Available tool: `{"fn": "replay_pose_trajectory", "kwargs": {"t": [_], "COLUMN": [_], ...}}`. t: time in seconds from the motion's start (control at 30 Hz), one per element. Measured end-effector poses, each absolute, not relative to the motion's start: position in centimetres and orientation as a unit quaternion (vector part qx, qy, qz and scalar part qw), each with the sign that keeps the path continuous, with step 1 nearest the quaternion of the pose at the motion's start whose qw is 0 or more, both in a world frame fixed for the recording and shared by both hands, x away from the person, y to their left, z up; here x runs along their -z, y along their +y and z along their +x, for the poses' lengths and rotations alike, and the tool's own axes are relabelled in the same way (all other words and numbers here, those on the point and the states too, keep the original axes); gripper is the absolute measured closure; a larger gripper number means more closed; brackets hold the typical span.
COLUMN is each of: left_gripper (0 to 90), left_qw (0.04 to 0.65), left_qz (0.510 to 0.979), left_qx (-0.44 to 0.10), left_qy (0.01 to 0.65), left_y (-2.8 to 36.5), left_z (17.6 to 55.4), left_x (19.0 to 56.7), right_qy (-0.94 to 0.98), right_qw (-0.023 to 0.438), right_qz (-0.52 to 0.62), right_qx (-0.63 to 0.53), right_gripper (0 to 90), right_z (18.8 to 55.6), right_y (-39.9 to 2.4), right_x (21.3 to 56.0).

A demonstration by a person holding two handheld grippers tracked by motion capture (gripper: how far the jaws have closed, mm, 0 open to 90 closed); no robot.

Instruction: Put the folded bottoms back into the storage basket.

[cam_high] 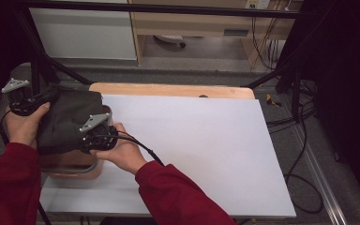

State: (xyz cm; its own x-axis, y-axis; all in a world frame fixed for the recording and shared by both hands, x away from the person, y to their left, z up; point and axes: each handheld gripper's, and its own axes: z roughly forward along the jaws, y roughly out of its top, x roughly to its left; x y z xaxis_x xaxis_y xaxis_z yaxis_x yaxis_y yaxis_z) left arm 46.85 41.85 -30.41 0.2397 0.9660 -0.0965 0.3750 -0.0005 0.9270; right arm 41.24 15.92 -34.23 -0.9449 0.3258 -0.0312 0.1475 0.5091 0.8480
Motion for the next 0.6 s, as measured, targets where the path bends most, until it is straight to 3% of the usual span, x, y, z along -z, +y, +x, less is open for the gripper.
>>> {"fn": "replay_pose_trajectory", "kwargs": {"t": [0.6], "left_gripper": [81.4], "left_qw": [0.465], "left_qz": [0.632], "left_qx": [-0.315], "left_qy": [0.534], "left_y": [42.29], "left_z": [46.60], "left_x": [30.99], "right_qy": [0.866], "right_qw": [0.088], "right_qz": [0.138], "right_qx": [-0.473], "right_gripper": [63.4], "right_z": [40.98], "right_y": [16.39], "right_x": [34.69]}}
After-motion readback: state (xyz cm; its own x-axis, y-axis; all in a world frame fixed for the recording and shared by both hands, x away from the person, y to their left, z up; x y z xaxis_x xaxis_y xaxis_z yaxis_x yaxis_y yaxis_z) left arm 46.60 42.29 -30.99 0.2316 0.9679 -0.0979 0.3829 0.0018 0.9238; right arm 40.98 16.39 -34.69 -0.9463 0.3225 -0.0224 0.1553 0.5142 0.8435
